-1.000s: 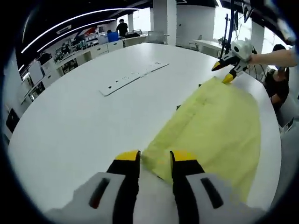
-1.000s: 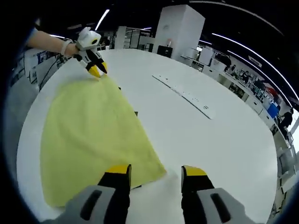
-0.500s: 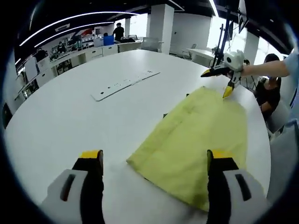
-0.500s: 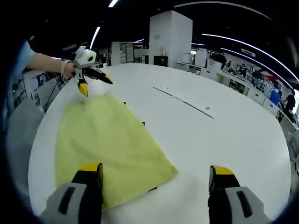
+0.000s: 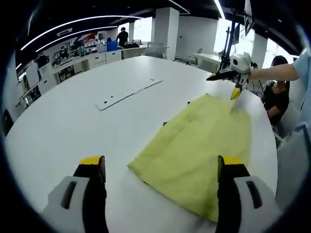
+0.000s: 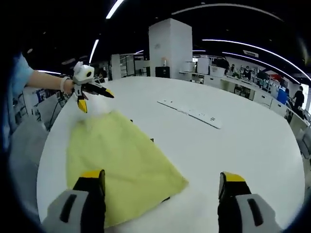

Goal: Fold the garment on the visible template until the final outline fits inside the template.

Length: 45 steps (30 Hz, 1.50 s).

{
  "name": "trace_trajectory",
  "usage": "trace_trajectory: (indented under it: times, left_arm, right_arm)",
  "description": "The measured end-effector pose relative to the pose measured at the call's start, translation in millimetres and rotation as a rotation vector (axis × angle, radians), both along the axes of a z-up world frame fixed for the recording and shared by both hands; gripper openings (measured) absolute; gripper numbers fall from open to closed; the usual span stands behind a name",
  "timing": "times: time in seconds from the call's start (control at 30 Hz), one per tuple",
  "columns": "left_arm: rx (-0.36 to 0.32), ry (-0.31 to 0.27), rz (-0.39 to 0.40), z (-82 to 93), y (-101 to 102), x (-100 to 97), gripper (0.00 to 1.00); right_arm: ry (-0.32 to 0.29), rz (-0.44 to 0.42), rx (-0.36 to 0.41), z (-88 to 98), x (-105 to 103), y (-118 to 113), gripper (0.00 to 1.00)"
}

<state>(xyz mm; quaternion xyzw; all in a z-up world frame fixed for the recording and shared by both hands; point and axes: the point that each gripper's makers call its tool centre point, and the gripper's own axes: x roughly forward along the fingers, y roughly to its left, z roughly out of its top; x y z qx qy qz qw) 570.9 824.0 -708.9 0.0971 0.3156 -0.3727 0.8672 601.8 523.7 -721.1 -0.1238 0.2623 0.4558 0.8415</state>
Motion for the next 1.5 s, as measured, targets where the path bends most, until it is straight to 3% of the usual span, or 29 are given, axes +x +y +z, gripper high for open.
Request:
trace_trajectory:
  times: [0.37, 0.8, 1.0, 1.5]
  left_arm:
    - [-0.032, -0.027, 0.004, 15.8, 4.6, -33.8, 0.84]
    - [-0.032, -0.016, 0.007, 15.7, 13.2, -77.3, 0.8]
    - [-0.024, 0.005, 0.011, 8.1, 15.0, -97.4, 0.79]
    - [-0.055, 0.062, 0.025, -9.7, 9.3, -141.3, 0.71]
  right_arm:
    - [0.037, 0.008, 0.029, 4.0, -42.2, -8.5, 0.89]
    - [0.059, -0.016, 0.048, 3.8, -83.8, -25.4, 0.85]
    - [0.059, -0.035, 0.047, 3.7, -95.7, -34.6, 0.84]
    - [0.102, -0.048, 0.038, -10.6, -123.8, -40.6, 0.71]
